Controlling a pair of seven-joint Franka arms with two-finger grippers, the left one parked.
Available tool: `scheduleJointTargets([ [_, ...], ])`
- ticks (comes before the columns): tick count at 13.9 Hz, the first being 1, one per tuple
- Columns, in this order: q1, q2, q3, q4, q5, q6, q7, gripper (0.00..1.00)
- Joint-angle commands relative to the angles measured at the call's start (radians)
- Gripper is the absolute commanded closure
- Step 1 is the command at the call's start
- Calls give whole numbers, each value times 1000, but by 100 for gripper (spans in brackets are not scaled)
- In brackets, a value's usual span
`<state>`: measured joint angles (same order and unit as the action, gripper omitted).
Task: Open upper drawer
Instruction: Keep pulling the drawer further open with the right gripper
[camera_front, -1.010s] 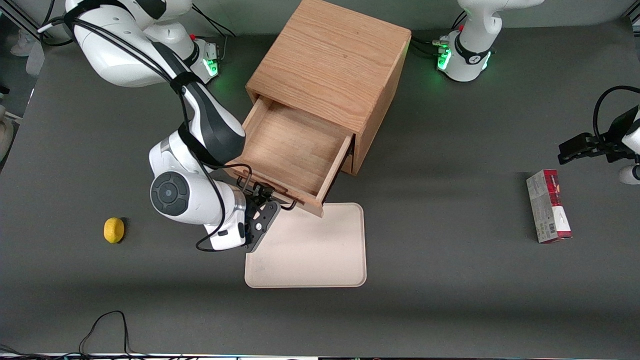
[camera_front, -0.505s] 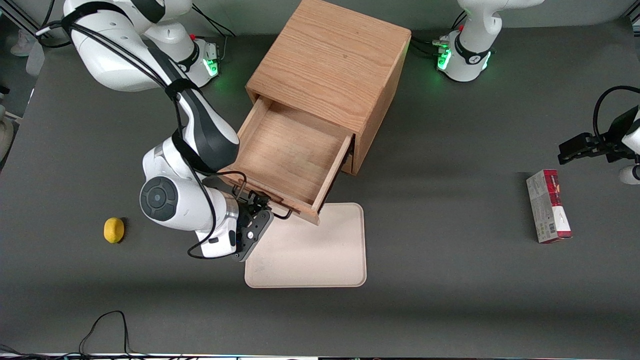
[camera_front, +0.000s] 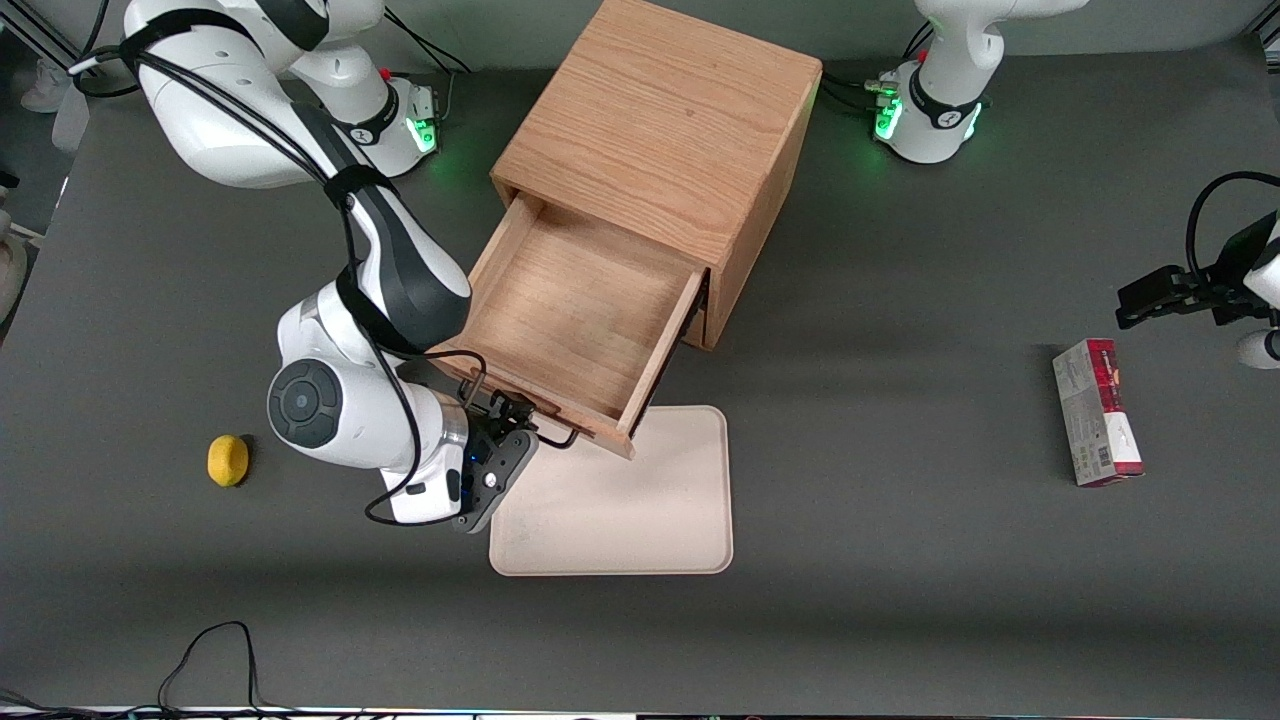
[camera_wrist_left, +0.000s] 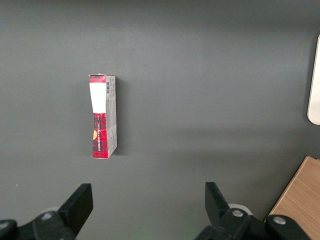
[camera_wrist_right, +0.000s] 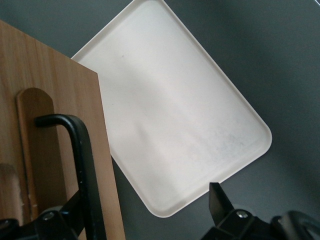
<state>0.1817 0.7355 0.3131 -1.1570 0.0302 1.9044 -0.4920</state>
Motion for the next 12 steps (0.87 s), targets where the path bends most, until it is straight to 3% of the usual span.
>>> scheduleJointTargets([
  [1,-8,25,1,36,-1,16,-3,0],
  [12,-16,10,3,36,7,-74,-14,0],
])
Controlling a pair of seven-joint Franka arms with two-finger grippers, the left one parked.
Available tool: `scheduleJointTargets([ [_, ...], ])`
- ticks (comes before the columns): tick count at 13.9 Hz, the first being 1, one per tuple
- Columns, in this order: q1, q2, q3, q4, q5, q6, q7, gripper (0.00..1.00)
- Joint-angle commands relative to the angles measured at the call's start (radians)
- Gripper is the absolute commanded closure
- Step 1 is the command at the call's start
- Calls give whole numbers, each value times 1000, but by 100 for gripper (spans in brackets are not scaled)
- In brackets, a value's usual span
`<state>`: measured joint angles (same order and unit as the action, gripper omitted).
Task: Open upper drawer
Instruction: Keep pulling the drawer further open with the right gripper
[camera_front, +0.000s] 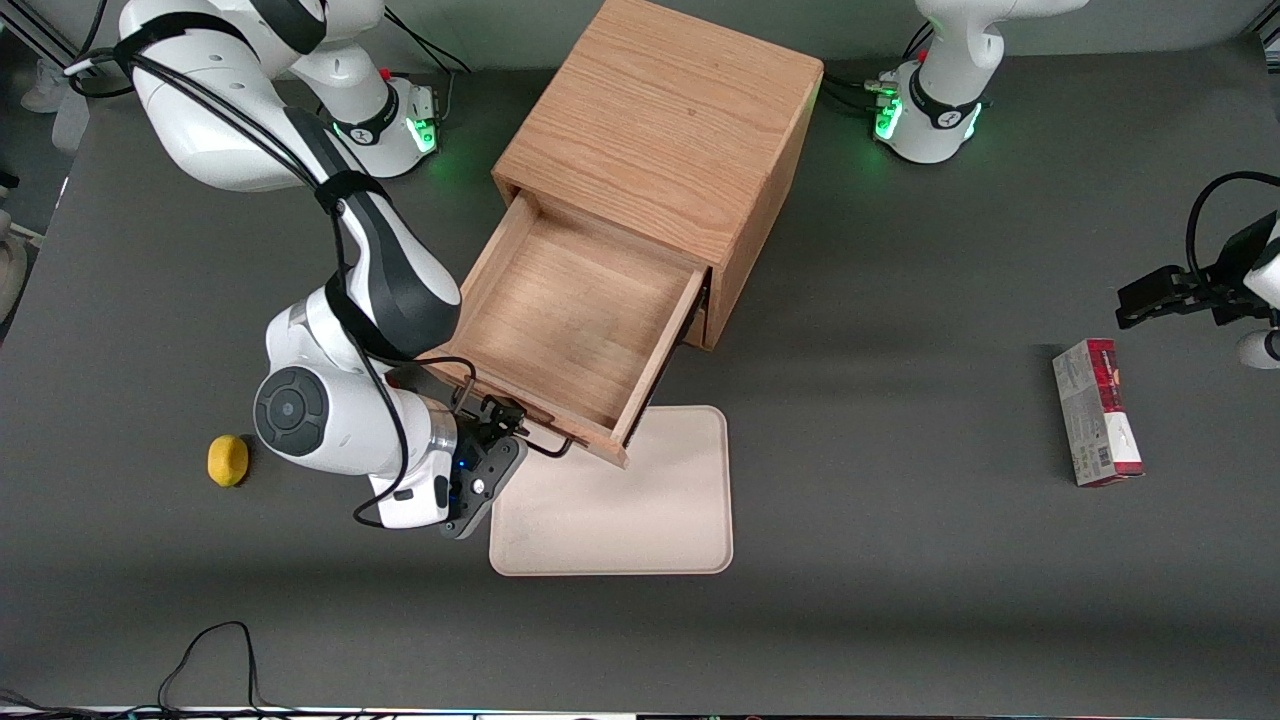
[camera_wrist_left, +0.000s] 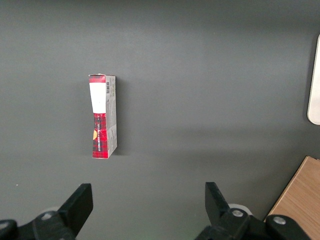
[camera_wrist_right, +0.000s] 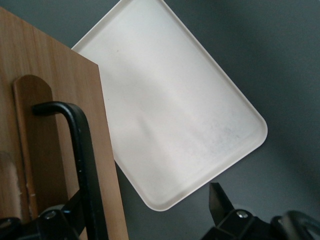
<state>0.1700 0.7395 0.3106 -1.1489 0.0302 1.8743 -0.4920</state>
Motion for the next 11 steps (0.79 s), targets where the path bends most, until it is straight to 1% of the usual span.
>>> scheduleJointTargets([
  [1,-4,4,5,29,7,-56,-16,0],
  [11,-7,1,5,78,7,-130,-17,0],
])
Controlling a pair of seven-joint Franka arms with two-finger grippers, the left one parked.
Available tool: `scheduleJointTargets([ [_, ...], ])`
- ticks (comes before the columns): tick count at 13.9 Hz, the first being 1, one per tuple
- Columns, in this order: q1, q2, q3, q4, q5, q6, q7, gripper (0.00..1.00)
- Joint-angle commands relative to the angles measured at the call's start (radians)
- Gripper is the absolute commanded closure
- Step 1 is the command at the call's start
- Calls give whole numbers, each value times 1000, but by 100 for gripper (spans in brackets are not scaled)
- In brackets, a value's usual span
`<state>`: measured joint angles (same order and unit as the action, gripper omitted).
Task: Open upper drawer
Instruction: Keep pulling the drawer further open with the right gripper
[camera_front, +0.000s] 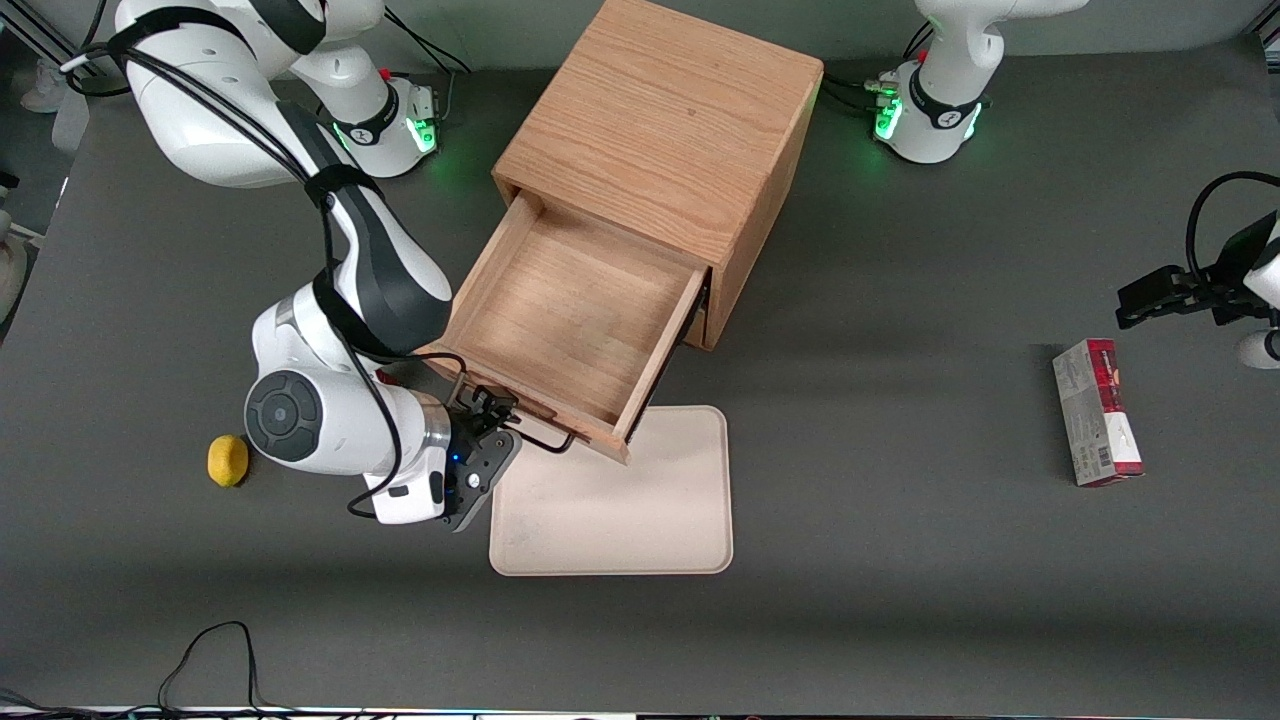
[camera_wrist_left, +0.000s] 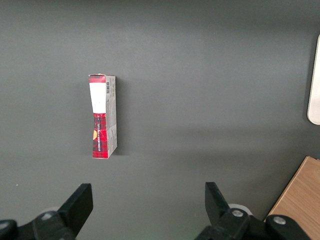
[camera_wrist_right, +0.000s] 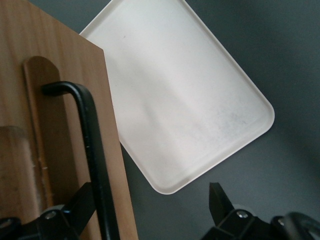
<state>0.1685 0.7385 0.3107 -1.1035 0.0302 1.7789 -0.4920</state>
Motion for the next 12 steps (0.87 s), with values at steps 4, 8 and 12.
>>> scheduleJointTargets([
  [4,-20,-8,10,36,7,-61,-17,0],
  [8,-30,-11,11,99,7,-151,-17,0],
  [12,-53,-80,4,97,-4,-203,-14,0],
])
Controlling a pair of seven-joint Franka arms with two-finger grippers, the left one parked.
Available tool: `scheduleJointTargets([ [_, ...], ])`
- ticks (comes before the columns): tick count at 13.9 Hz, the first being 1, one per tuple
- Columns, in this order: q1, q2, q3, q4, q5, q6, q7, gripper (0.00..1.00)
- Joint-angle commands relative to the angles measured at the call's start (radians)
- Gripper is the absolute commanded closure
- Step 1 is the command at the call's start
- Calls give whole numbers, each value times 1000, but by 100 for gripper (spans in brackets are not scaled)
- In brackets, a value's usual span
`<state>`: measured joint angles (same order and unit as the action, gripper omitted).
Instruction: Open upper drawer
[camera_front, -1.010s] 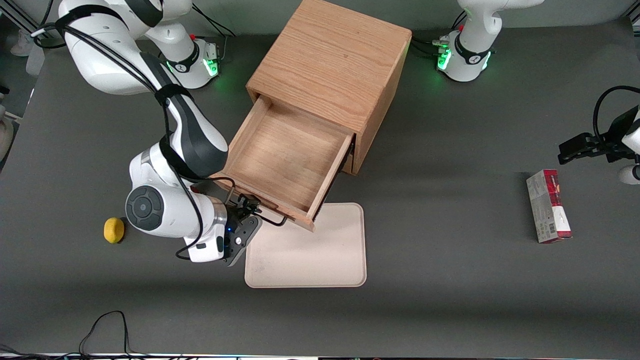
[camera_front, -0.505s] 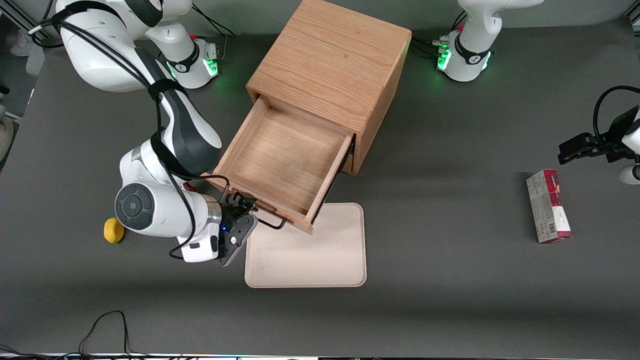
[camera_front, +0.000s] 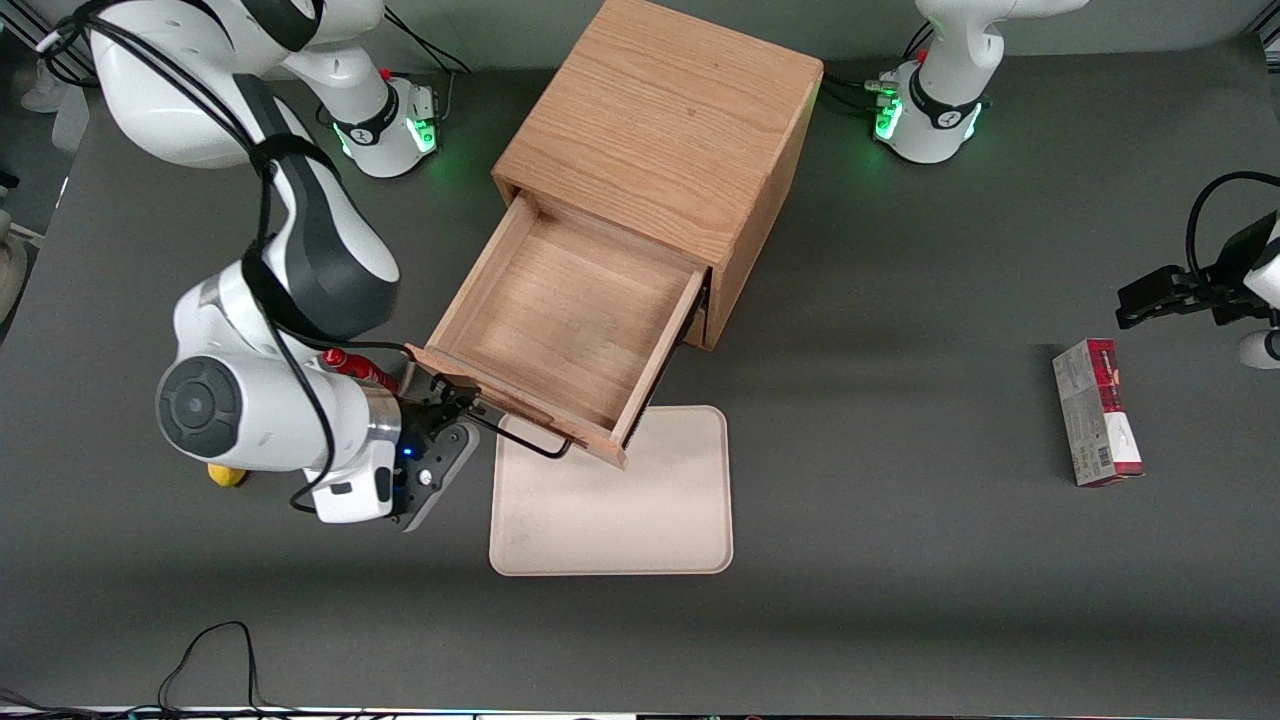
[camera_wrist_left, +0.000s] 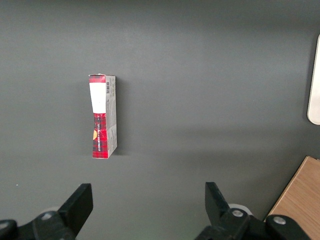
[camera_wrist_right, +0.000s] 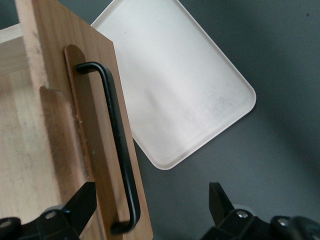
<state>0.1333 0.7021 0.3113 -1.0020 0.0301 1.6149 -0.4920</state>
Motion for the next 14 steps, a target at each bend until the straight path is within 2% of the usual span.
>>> scheduleJointTargets([
  [1,-30,-76,5,-19,-7,-67,-13,0],
  [2,-34,-110,-12,-53,-18,-116,-19,0],
  [4,-32,-223,-63,-201,-38,-112,-23,0],
  [7,-32,-416,-174,-448,-27,-32,-25,0],
  [10,-27,-622,-236,-717,-27,89,-2,0],
  [12,-27,-719,-268,-831,-27,129,108,0],
  [14,-27,-730,-314,-831,-26,88,238,0],
])
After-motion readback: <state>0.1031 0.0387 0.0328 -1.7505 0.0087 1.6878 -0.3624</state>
